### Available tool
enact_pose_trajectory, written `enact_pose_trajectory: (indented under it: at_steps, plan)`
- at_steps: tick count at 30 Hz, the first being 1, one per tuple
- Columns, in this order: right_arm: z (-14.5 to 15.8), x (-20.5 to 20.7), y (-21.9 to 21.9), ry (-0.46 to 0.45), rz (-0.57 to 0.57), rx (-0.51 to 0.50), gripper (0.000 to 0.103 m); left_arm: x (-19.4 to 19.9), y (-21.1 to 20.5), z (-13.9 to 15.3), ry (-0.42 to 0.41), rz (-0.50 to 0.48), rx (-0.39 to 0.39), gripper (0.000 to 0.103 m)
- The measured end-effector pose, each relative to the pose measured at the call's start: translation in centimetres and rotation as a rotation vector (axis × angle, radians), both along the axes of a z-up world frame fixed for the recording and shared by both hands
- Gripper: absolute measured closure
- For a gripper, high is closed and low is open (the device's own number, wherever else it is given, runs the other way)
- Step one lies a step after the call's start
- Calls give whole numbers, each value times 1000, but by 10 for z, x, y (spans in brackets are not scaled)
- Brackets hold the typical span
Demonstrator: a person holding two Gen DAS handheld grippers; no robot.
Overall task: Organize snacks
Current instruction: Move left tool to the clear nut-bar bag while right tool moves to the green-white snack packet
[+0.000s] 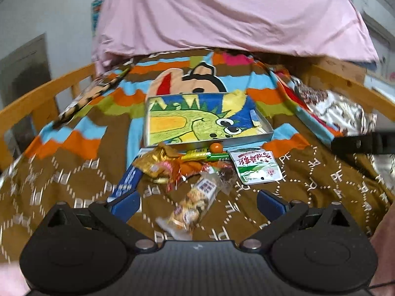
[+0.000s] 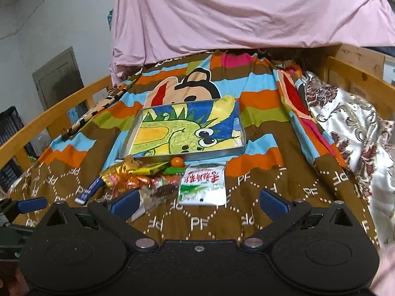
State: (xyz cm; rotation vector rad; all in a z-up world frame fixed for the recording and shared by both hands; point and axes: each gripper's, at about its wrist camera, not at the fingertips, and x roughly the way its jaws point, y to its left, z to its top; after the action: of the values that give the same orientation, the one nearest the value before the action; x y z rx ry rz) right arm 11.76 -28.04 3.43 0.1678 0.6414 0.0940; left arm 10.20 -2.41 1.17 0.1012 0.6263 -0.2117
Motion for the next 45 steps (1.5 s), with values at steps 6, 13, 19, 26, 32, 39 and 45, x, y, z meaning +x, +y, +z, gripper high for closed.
enact_pose_trajectory:
  at_steps: [6, 13, 19, 26, 32, 39, 45]
  plan:
    - [-11, 39, 1, 13, 16, -76, 0, 41, -12, -5, 12, -93, 78, 0]
    - [-39, 75, 10, 21, 60, -128, 0, 79, -16, -32, 74, -165, 109, 0]
    - [-61, 99, 27, -10, 182, -199, 0, 101, -9, -47, 161, -190, 81, 0]
    - [-83, 123, 30, 53, 172, -203, 0, 110, 3, -56, 220, -138, 52, 0]
    - [-103, 140, 28, 117, 134, -217, 0, 120, 4, -68, 289, -138, 43, 0]
    - [-118, 162, 40, 154, 121, -181, 1, 132, 5, -85, 354, -109, 57, 1]
    - [-128, 189, 51, 176, 51, -161, 1, 140, 3, -91, 365, -136, 21, 7]
